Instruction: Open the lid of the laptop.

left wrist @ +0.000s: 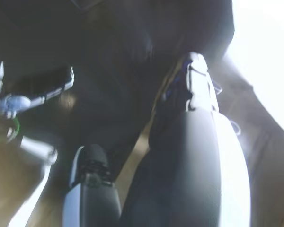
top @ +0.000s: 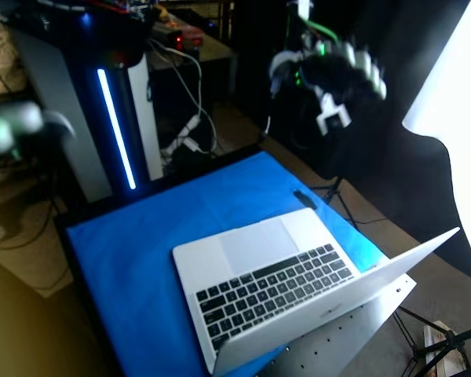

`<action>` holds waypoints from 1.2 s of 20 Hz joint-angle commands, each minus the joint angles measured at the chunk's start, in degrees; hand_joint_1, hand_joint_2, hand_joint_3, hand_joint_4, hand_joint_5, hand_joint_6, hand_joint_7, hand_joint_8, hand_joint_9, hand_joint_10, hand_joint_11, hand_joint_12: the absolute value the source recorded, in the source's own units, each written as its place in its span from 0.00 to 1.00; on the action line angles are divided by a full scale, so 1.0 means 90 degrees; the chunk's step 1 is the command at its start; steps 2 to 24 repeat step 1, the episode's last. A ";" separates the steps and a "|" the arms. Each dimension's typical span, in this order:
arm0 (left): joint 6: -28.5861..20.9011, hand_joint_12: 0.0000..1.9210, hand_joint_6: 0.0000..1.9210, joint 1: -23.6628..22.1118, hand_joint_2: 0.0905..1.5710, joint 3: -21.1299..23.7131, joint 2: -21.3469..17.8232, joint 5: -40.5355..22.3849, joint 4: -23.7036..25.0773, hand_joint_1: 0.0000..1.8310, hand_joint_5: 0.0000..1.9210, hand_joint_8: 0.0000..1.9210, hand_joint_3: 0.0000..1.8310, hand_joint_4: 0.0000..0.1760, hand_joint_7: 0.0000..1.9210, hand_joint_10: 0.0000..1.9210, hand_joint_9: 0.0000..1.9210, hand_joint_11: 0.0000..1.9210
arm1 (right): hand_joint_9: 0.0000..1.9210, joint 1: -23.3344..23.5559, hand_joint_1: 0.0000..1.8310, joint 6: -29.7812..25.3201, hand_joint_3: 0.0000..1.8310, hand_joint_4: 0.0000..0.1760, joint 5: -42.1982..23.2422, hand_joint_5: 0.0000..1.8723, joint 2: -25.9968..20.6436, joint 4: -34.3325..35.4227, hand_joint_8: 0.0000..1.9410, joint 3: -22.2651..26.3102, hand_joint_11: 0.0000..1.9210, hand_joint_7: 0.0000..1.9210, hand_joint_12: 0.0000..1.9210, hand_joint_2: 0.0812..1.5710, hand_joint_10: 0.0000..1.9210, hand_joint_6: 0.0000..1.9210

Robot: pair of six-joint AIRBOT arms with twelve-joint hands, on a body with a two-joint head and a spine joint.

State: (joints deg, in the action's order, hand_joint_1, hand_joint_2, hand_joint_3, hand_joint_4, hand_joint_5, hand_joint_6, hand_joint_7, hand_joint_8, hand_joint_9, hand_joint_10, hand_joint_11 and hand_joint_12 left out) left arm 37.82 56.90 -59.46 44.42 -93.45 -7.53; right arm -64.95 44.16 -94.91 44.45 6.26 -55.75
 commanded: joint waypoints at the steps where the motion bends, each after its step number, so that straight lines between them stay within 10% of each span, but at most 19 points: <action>1: -0.0019 0.74 0.54 -0.0109 0.93 -0.0003 -0.0081 -0.0647 -0.0011 0.25 0.05 0.32 0.00 0.95 0.16 0.46 0.11 0.00 | 0.04 0.0096 0.00 0.0005 0.01 0.00 -0.0681 0.05 -0.0091 0.0069 0.00 -0.0005 0.04 0.04 0.01 0.78 0.00 0.00; 24: -0.0019 0.74 0.54 -0.0109 0.93 -0.0003 -0.0081 -0.0647 -0.0011 0.25 0.05 0.32 0.00 0.95 0.16 0.46 0.11 0.00 | 0.04 0.0096 0.00 0.0005 0.01 0.00 -0.0681 0.05 -0.0091 0.0069 0.00 -0.0005 0.04 0.04 0.01 0.78 0.00 0.00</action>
